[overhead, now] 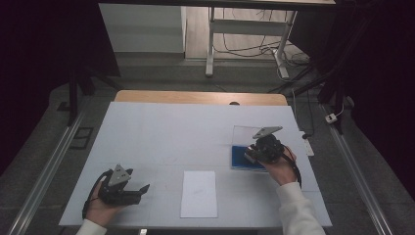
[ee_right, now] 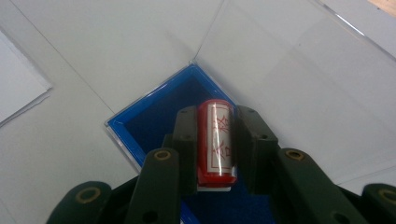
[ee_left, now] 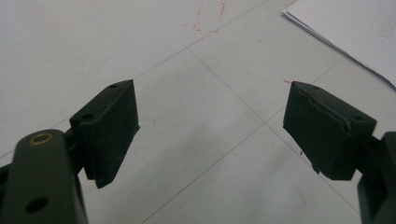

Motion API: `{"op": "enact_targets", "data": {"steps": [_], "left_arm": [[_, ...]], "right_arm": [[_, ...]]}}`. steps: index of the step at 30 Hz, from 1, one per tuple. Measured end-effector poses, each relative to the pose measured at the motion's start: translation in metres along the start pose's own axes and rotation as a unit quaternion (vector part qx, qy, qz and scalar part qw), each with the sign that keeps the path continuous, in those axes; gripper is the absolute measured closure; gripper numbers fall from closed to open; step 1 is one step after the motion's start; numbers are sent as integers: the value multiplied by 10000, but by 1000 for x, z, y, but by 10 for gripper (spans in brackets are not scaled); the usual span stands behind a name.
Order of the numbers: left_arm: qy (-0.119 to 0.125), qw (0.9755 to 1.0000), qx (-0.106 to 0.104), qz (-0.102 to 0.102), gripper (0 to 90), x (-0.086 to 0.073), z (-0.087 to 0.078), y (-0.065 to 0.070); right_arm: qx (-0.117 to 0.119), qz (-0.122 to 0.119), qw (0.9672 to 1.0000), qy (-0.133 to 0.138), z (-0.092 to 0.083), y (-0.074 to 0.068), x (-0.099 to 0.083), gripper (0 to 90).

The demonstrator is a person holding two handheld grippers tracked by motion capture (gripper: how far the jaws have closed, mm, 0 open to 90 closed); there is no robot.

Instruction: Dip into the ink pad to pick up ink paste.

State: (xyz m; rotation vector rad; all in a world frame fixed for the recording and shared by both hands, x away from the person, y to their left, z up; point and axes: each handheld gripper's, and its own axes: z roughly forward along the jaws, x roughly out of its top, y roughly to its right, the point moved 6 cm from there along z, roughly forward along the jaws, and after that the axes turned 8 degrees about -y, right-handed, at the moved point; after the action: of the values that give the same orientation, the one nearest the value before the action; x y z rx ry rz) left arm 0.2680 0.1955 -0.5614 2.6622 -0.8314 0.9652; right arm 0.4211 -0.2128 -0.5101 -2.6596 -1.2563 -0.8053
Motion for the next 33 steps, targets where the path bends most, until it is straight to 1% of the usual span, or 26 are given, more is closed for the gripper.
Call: {"op": "enact_targets", "data": {"steps": [6,10,13,19,23,29,32,33], "left_arm": [[5,10000,3,2,182,0,0,0],[4,10000,5,3,182,0,0,1],[3,10000,12,3,183,0,0,1],[4,10000,4,15,182,1,-1,2],[20,10000,9,22,182,1,-2,3],[13,10000,8,31,182,1,-2,4],[0,10000,2,33,182,1,-1,4],[-1,10000,-1,34,182,1,-1,4]], "right_arm": [[-42,-17,10000,-69,1,0,0,702],[-29,39,9999,-99,1,1,-1,703],[-26,37,9999,-113,2,1,-1,704],[-116,22,9997,-200,5,-2,-2,706],[-40,94,9999,-72,7,-1,-5,708],[-72,56,9999,-69,8,-2,-6,708],[-18,74,10000,-34,8,-1,-6,708],[12,114,9999,-6,9,-1,-7,708]]}}
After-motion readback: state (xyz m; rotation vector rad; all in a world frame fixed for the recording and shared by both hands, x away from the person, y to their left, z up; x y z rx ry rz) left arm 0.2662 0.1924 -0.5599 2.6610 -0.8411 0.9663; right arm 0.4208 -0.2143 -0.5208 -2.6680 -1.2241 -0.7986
